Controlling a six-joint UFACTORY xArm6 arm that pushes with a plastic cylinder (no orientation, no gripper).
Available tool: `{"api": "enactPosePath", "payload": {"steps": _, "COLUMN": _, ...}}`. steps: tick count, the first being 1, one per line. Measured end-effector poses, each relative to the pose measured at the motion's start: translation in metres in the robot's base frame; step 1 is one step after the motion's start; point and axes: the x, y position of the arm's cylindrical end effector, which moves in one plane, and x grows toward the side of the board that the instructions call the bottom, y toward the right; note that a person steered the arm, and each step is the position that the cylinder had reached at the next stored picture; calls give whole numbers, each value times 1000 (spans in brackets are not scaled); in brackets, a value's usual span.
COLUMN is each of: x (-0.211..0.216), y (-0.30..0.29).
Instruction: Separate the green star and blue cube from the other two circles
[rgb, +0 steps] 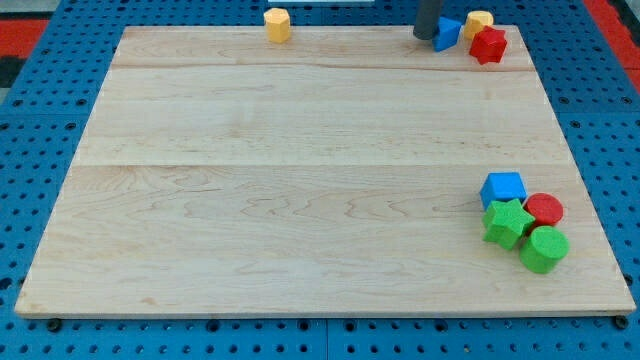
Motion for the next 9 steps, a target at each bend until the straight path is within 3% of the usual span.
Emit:
{"api": "enactPosePath", "payload": {"steps": 2, "x": -4, "y": 0}}
{"api": "enactPosePath", "payload": {"steps": 3, "x": 4, "y": -39}}
{"api": "enactPosePath", "payload": {"steps": 6, "x": 100, "y": -121}}
{"api": "enactPosePath", "payload": {"steps": 9, "x": 116, "y": -158}}
